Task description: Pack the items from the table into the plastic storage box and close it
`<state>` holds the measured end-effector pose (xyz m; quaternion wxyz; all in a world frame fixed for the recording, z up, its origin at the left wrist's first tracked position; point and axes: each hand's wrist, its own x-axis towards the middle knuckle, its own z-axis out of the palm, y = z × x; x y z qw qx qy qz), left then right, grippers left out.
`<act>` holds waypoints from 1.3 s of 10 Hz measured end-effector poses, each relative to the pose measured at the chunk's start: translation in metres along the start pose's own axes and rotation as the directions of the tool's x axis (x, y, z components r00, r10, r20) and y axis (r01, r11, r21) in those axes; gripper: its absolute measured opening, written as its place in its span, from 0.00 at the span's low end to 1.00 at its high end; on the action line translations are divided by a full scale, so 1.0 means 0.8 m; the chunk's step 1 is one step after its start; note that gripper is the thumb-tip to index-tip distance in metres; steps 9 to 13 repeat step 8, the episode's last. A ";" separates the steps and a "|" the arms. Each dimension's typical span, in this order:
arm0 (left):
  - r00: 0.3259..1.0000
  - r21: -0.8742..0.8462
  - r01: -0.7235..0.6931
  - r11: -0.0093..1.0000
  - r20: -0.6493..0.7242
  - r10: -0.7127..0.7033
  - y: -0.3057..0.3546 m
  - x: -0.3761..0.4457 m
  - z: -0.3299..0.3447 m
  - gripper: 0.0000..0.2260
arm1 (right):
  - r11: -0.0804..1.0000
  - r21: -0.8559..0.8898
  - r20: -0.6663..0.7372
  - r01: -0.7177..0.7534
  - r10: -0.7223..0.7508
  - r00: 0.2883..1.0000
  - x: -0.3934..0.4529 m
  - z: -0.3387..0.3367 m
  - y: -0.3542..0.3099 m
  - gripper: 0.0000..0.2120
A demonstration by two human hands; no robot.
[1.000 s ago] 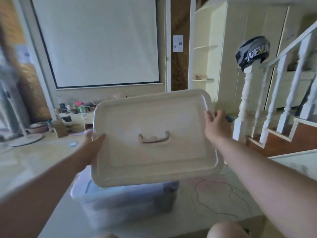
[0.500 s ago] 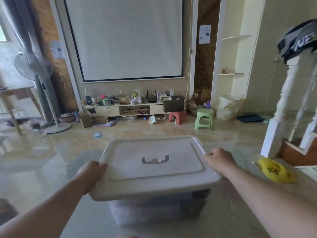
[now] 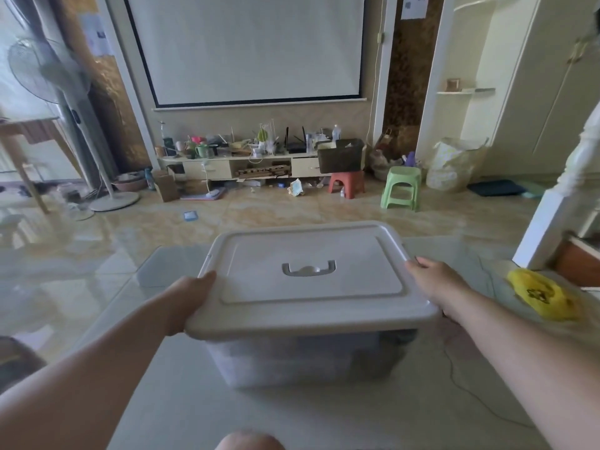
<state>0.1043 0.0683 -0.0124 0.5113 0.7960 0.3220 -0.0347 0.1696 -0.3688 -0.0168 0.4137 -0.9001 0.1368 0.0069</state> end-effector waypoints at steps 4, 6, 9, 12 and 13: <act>0.977 0.539 -0.075 0.839 -0.127 0.169 0.091 0.069 0.048 0.30 | 0.943 -0.333 -0.067 0.011 -0.035 0.997 0.102 0.000 -0.031 0.25; 0.988 0.146 -0.026 0.989 -0.149 0.048 0.084 0.086 0.049 0.29 | 0.937 -0.350 -0.055 0.007 -0.028 0.998 0.103 -0.002 -0.040 0.28; 0.982 -0.798 0.022 0.602 -0.095 -0.162 0.013 0.063 0.041 0.19 | 0.988 -0.153 -0.157 -0.011 -0.014 0.988 0.070 -0.034 -0.024 0.42; 0.982 -0.798 0.022 0.602 -0.095 -0.162 0.013 0.063 0.041 0.19 | 0.988 -0.153 -0.157 -0.011 -0.014 0.988 0.070 -0.034 -0.024 0.42; 0.982 -0.798 0.022 0.602 -0.095 -0.162 0.013 0.063 0.041 0.19 | 0.988 -0.153 -0.157 -0.011 -0.014 0.988 0.070 -0.034 -0.024 0.42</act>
